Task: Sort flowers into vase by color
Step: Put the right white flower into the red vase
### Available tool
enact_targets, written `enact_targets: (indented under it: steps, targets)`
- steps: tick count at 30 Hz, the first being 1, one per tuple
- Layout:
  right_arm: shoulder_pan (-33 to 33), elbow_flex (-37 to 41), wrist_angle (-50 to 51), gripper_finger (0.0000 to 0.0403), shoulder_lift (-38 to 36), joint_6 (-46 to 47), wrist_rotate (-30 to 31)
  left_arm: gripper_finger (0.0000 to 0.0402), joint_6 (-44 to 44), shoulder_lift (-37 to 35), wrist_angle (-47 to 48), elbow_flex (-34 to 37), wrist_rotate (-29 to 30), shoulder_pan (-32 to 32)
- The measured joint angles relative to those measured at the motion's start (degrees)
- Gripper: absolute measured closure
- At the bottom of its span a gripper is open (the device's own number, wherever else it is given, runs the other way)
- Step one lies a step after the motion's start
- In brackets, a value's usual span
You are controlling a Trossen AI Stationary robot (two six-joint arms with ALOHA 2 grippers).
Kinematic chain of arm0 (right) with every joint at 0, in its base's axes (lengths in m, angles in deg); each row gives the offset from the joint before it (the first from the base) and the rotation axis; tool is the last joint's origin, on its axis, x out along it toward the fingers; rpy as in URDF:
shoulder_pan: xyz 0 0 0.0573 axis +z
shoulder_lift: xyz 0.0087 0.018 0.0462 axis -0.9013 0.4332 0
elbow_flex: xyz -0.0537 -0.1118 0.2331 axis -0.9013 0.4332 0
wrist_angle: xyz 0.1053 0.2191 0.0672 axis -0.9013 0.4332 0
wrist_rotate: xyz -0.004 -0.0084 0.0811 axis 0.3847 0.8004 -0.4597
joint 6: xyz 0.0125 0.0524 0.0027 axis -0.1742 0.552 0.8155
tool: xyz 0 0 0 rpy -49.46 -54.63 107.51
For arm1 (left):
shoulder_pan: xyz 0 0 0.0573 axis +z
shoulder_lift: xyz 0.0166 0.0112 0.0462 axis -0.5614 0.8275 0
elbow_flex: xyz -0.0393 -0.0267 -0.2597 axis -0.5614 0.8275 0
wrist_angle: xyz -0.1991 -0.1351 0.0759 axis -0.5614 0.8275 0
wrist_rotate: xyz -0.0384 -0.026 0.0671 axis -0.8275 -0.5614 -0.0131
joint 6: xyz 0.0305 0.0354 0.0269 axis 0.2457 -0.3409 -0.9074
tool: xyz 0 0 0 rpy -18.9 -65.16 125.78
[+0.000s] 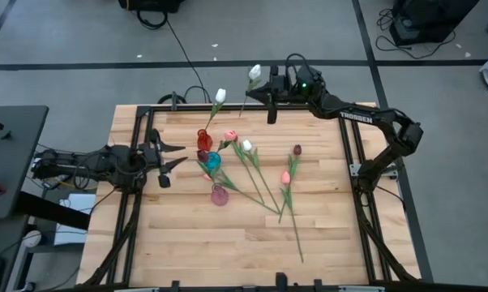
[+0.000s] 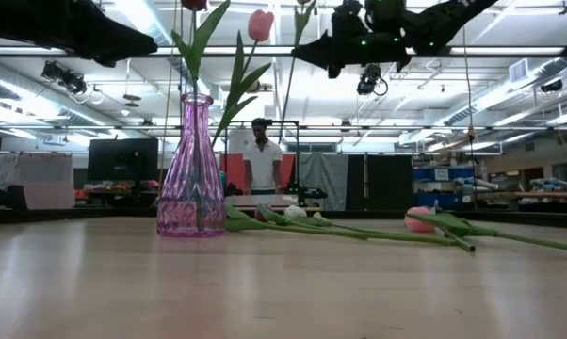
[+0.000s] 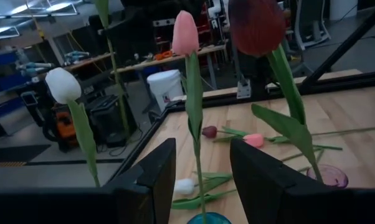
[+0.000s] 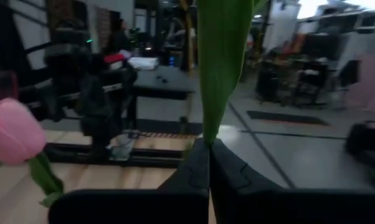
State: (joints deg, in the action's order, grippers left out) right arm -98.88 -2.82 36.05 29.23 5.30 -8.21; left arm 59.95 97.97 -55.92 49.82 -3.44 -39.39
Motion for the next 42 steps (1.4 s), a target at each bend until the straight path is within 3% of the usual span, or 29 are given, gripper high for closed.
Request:
enact_targets:
  steps: [6, 21, 26, 42]
  targets:
    - [3.5, -3.0, -0.9, 0.0398, 7.4, 0.8, 0.0, 0.0245, 0.0, -0.1, 0.8, 0.0, 1.6, 0.0]
    - [8.0, -10.4, -15.2, 0.0395, 20.3, 4.8, -1.5, 0.0245, 2.0, -0.6, 1.7, 0.0, 4.9, 0.0]
    - [8.8, -14.6, -16.1, 0.0395, 22.1, 3.7, -2.6, 0.0245, 2.9, -0.6, 1.9, 0.0, 5.0, 0.0]
    - [9.8, -15.0, -18.0, 0.0394, 25.7, -1.4, 0.5, 0.0245, 4.3, -0.6, 2.0, 0.0, 5.0, 0.0]
